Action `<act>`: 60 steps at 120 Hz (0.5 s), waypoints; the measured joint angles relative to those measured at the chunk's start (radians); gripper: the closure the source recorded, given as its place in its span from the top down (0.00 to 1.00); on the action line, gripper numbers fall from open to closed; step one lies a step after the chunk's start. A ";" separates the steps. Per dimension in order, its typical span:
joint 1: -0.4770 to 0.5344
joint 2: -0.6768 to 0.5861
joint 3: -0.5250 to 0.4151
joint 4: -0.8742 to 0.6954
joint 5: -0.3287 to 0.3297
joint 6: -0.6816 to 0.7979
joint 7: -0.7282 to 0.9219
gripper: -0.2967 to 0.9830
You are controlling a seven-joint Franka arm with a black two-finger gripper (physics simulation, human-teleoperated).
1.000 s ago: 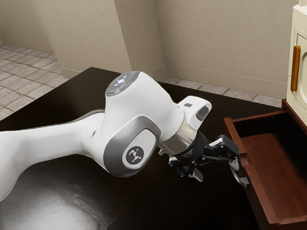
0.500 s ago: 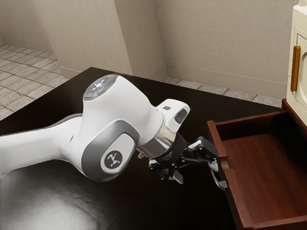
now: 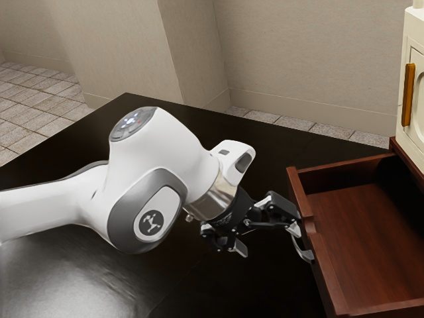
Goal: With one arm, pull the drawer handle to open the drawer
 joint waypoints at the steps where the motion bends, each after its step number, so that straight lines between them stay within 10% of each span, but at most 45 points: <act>1: 0.000 0.000 0.000 0.001 0.001 0.000 0.000 0.76; 43: -0.008 -0.064 -0.026 0.023 0.011 0.016 -0.001 0.76; 60: -0.006 -0.095 -0.028 0.276 0.169 -0.220 0.061 0.76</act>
